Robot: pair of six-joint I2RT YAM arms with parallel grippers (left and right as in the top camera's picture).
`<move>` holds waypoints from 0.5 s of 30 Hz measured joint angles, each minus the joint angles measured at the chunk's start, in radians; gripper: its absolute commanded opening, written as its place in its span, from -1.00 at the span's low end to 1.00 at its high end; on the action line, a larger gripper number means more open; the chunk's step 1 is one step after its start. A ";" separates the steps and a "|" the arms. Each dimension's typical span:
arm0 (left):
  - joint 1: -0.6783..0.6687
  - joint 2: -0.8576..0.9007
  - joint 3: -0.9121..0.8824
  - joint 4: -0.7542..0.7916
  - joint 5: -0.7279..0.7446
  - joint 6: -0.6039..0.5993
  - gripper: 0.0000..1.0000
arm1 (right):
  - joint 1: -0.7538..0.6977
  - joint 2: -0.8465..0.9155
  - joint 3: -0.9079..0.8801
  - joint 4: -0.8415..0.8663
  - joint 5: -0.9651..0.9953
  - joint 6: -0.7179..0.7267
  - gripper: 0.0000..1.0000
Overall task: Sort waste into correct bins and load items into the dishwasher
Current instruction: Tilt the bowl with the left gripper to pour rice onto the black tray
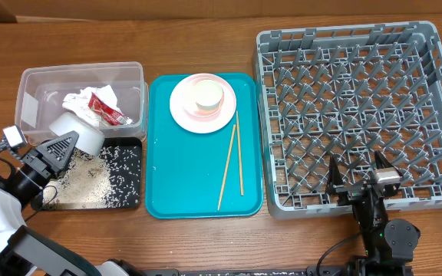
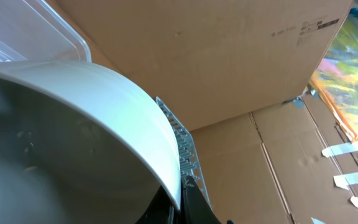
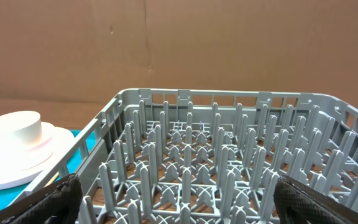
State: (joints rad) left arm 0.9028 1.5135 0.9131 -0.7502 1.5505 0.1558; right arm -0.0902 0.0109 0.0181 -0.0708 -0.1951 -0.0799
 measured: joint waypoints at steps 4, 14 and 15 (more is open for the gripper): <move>0.000 0.000 0.000 0.008 0.000 -0.011 -0.91 | 0.000 0.000 0.000 0.000 0.000 0.001 0.99; 0.000 0.000 -0.001 0.016 -0.042 -0.068 -0.92 | 0.000 0.000 0.000 0.000 0.000 0.001 0.99; 0.000 0.000 -0.001 0.013 -0.056 -0.079 -0.92 | 0.000 0.000 0.000 0.000 0.000 0.001 0.99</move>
State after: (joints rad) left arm 0.9028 1.5135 0.9119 -0.7372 1.4948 0.0772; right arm -0.0898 0.0109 0.0181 -0.0708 -0.1951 -0.0788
